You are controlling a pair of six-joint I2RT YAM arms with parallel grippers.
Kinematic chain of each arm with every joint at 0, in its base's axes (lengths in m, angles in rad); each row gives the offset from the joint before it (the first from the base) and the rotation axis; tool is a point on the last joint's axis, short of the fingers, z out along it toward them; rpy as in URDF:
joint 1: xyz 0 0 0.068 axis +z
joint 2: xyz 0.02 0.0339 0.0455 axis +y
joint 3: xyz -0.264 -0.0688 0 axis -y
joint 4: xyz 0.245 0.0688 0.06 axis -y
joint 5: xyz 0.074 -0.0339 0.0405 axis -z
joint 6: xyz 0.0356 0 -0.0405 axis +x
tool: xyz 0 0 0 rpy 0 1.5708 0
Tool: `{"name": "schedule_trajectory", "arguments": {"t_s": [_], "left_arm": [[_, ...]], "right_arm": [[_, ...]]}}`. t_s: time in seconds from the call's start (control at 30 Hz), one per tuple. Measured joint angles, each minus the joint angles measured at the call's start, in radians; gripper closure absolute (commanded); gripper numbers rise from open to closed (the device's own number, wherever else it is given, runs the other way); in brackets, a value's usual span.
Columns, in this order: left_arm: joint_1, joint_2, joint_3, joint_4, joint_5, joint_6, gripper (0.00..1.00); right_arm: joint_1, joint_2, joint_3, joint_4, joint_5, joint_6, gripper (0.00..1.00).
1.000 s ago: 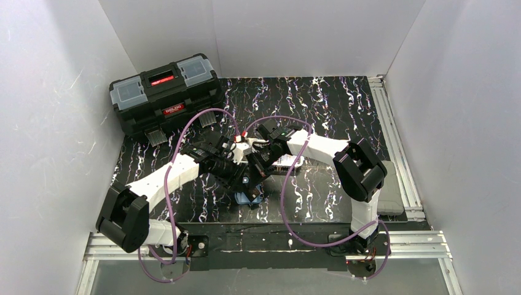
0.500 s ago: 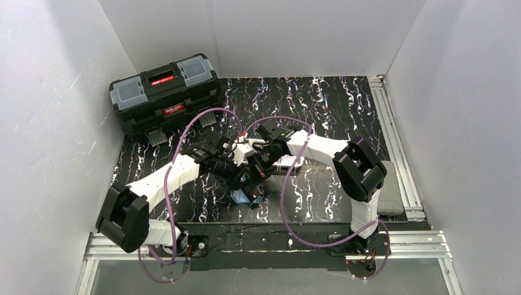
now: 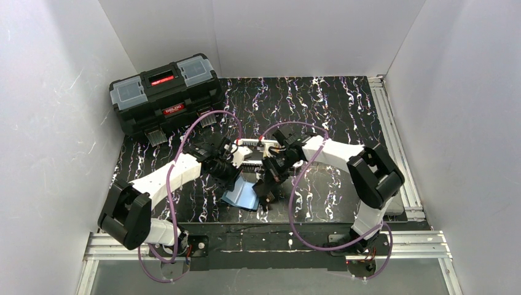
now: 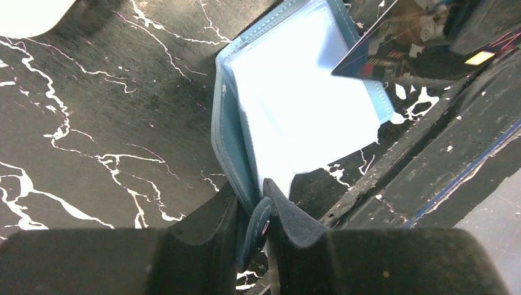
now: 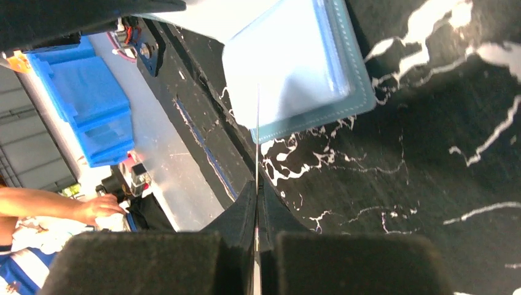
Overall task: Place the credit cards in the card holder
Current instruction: Turn over the card slot in the card holder.
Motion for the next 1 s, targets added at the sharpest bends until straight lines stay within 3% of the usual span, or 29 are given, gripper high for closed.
{"name": "schedule_trajectory", "arguments": {"t_s": [0.37,1.0], "left_arm": [[0.000,0.005,0.030,-0.031,0.014,-0.058,0.86],[0.000,0.007,0.030,-0.029,0.015,-0.079,0.86]], "right_arm": [[-0.027,-0.103,-0.160,0.029,-0.005,0.028,0.99],[-0.027,-0.025,-0.126,0.025,-0.001,0.019,0.99]]}}
